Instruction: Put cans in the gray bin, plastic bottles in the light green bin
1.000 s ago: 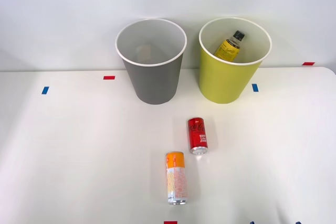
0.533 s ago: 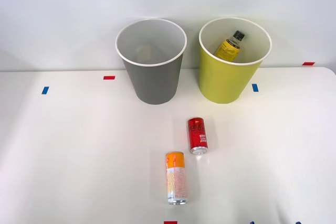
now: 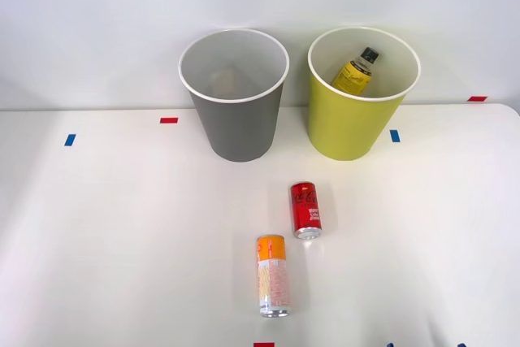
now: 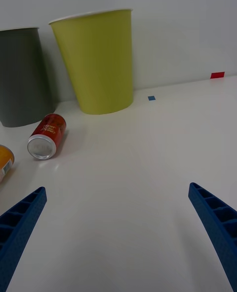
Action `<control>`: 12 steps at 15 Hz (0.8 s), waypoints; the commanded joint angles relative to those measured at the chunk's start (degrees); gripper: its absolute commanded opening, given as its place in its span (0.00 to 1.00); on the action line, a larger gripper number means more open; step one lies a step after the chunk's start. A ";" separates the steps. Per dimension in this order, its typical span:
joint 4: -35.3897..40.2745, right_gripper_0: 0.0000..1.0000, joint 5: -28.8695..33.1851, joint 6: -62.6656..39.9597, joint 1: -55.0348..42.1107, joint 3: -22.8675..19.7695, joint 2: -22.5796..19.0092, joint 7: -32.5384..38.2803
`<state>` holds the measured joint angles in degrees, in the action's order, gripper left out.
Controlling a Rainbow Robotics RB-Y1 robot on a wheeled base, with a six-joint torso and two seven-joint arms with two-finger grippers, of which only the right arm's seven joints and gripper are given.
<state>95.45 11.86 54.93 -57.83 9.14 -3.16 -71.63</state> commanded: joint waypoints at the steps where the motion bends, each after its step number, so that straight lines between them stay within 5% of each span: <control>1: -2.20 1.00 -0.26 -1.85 1.58 -0.26 0.26 0.09; 6: -0.44 1.00 1.49 -1.05 2.29 -0.53 -0.18 -1.85; 12: 11.51 1.00 -3.25 -19.95 2.29 2.90 -4.13 -2.02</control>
<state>104.30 10.60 37.94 -55.52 10.52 -6.07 -73.57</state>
